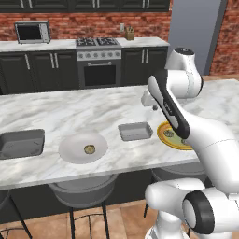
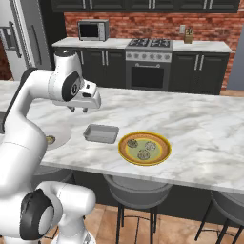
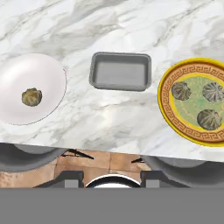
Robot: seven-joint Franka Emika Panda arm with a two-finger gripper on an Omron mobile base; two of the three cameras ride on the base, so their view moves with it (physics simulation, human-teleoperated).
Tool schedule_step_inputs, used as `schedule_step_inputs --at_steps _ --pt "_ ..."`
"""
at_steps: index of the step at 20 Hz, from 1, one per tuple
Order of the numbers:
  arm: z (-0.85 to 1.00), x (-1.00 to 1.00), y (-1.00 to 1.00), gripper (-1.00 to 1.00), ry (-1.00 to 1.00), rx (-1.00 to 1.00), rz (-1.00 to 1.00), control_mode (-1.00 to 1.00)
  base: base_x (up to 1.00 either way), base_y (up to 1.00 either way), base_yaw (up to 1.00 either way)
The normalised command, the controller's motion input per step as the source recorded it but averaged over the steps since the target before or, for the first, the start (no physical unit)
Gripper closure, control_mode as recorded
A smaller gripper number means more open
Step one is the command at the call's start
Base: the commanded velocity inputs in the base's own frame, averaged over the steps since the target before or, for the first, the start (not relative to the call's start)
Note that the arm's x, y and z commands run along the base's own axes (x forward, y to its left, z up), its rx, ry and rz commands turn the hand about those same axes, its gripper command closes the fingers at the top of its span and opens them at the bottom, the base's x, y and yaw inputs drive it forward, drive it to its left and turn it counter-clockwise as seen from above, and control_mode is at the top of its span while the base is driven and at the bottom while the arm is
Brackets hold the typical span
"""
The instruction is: Place two dumplings into each of the tupperware containers and then place the containers in the fridge.
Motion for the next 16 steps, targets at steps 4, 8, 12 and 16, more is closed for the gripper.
schedule_step_inputs --at_steps 4,8,12,16 --pt "-0.09 0.00 -0.09 -1.00 0.00 0.01 -0.03 -1.00 0.00 0.00 0.00" --pt "-0.21 0.00 -0.54 -1.00 0.03 0.08 -0.23 -1.00 0.00 0.00 0.00" --pt "-0.19 0.00 -0.75 -1.00 0.07 0.11 -0.29 -1.00 0.00 0.00 0.00" --pt "-0.13 0.00 -0.72 -1.00 0.16 0.09 -0.33 -1.00 0.00 0.00 0.00"
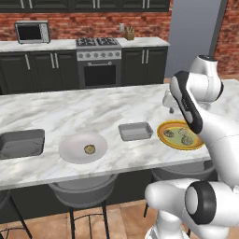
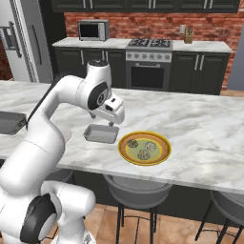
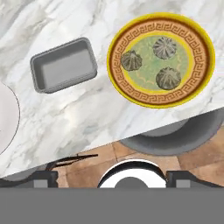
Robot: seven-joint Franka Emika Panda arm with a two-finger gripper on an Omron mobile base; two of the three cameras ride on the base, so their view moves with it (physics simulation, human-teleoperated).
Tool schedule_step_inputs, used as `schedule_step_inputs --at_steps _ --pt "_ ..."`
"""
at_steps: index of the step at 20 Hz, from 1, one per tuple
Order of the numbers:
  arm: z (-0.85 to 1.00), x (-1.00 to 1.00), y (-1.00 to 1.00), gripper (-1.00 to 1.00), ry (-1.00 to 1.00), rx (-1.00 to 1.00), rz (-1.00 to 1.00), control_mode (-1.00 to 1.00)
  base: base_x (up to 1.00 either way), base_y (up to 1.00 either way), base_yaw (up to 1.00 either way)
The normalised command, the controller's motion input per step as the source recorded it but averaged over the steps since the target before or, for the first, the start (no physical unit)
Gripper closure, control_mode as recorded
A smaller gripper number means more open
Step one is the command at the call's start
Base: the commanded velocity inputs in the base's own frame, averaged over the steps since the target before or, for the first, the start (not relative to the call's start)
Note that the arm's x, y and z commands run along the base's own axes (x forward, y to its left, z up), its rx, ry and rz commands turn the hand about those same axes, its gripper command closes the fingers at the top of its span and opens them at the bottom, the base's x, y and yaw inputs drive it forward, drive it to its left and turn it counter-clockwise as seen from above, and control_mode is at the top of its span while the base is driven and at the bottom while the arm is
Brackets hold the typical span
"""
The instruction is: Place two dumplings into each of the tupperware containers and then place the containers in the fridge.
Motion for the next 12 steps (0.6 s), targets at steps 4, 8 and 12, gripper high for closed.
schedule_step_inputs --at_steps 4,8,12 --pt "-0.33 0.00 -0.58 -1.00 0.13 0.02 -0.33 -1.00 0.00 0.00 0.00" --pt "-0.41 0.00 -0.43 -1.00 0.15 0.00 -0.31 -1.00 0.00 0.00 0.00" --pt "-0.43 0.00 -0.35 -1.00 0.07 0.00 -0.18 -1.00 0.00 0.00 0.00"
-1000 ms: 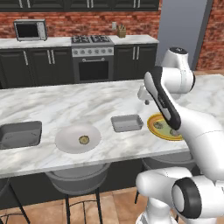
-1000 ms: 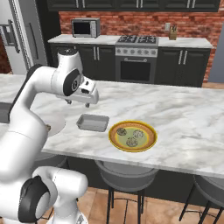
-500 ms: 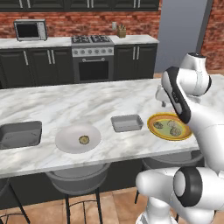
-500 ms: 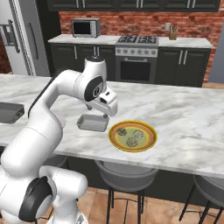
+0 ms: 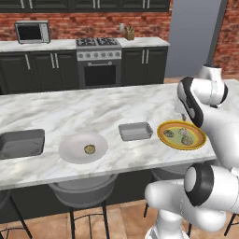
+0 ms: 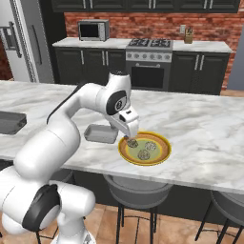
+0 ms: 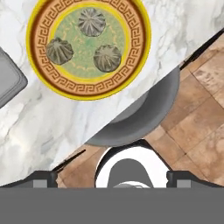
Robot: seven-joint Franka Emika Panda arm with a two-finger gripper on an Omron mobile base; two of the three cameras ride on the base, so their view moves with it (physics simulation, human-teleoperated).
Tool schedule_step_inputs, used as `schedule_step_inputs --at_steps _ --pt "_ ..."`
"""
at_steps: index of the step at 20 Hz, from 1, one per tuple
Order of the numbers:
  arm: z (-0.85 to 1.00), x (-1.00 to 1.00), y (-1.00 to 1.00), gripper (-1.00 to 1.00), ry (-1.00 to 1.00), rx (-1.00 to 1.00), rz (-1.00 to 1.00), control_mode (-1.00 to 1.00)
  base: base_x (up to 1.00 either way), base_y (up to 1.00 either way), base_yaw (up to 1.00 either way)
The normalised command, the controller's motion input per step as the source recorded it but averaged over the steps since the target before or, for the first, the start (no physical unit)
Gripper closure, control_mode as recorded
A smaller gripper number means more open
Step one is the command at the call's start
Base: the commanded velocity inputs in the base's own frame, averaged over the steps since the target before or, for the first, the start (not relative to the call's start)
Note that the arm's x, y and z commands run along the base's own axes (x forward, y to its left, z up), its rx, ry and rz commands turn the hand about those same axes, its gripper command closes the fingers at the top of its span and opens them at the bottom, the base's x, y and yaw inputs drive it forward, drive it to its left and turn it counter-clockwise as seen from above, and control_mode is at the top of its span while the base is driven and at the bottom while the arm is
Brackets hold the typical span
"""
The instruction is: Place two dumplings into each of the tupperware containers and then place the containers in the fridge.
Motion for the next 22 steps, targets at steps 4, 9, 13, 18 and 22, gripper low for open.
schedule_step_inputs --at_steps 4,9,13,18,22 --pt "-0.41 0.00 -0.21 -1.00 0.00 0.00 -0.05 -1.00 0.00 0.00 0.00" --pt "-0.36 0.13 -0.19 -1.00 0.00 0.00 0.00 -1.00 0.00 0.00 0.00" --pt "-0.38 0.34 -0.25 -1.00 0.00 0.00 0.00 -1.00 0.00 0.00 0.00" --pt "-0.33 0.43 -0.28 -1.00 0.00 0.00 0.00 -1.00 0.00 0.00 0.00" --pt "-0.35 0.55 -0.13 -1.00 0.00 0.00 0.00 -1.00 0.00 0.00 0.00"
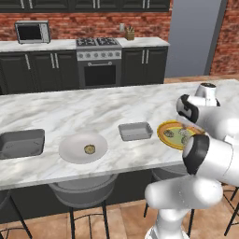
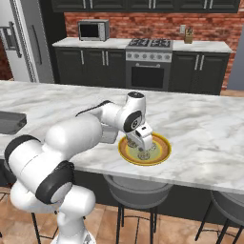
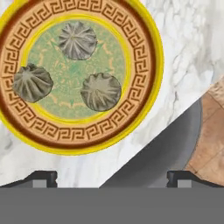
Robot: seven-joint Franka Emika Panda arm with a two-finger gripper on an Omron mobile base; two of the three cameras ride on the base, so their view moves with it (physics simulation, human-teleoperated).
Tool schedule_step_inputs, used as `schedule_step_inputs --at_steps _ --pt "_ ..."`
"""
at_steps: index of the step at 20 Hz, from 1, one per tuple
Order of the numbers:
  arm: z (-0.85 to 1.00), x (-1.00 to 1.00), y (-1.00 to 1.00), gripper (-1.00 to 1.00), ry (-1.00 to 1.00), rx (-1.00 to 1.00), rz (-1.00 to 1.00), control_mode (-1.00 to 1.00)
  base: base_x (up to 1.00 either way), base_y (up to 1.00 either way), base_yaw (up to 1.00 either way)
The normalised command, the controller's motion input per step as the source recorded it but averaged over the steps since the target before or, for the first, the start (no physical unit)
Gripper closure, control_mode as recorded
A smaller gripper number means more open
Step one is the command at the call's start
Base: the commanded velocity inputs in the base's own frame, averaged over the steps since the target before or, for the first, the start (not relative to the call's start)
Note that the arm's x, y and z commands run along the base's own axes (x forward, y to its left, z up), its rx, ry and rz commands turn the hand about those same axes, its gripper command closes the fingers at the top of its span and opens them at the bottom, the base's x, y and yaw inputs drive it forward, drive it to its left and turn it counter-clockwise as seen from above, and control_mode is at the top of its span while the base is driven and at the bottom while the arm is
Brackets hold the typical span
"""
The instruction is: Place two dumplings into each of the tupperware containers and then place the containers in the fridge.
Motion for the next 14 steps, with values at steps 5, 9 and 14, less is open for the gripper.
schedule_step_inputs --at_steps 5,9,14 --pt "-0.43 0.55 -0.16 -1.00 0.00 0.00 0.00 -1.00 0.00 0.00 0.00" --pt "-0.39 0.52 -0.24 -1.00 0.00 0.00 0.00 -1.00 0.00 0.00 0.00" --pt "-0.35 0.52 -0.24 -1.00 0.00 0.00 0.00 -1.00 0.00 0.00 0.00"
